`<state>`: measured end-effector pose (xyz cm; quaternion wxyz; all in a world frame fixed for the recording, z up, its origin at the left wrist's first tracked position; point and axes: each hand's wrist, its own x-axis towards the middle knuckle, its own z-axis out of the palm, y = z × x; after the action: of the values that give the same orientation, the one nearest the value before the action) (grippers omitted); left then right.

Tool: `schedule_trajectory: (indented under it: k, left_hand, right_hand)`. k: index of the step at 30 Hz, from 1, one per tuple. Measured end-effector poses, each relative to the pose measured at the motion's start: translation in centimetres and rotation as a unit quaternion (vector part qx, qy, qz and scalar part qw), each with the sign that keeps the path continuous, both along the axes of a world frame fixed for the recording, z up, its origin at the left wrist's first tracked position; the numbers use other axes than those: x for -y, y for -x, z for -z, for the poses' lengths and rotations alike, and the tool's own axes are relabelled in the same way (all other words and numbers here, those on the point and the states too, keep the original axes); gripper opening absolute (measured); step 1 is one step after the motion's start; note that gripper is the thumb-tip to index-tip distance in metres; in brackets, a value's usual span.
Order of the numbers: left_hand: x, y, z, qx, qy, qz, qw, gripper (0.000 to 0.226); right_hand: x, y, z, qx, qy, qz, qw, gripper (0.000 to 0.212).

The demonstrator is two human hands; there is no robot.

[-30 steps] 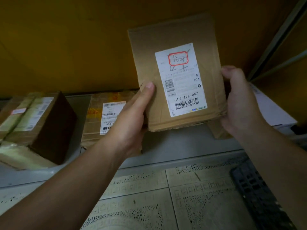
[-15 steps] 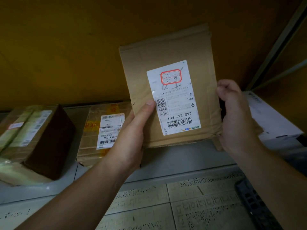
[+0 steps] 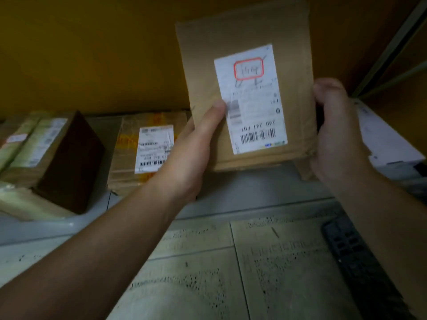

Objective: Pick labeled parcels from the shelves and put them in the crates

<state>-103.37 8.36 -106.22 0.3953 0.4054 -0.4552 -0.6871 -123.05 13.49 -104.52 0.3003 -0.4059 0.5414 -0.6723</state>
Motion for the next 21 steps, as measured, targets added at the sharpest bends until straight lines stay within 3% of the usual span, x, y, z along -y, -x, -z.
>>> schedule_trajectory:
  k: [5, 21]
  left_hand:
    - [-0.2, -0.2, 0.2, 0.035, -0.006, 0.024, 0.999, 0.047]
    - [-0.7, -0.3, -0.4, 0.036, -0.025, 0.008, 0.999, 0.043]
  right_hand:
    - [0.7, 0.6, 1.0, 0.04, -0.024, 0.0, 0.999, 0.059]
    - [1.3, 0.7, 1.7, 0.049, -0.048, 0.02, 0.997, 0.056]
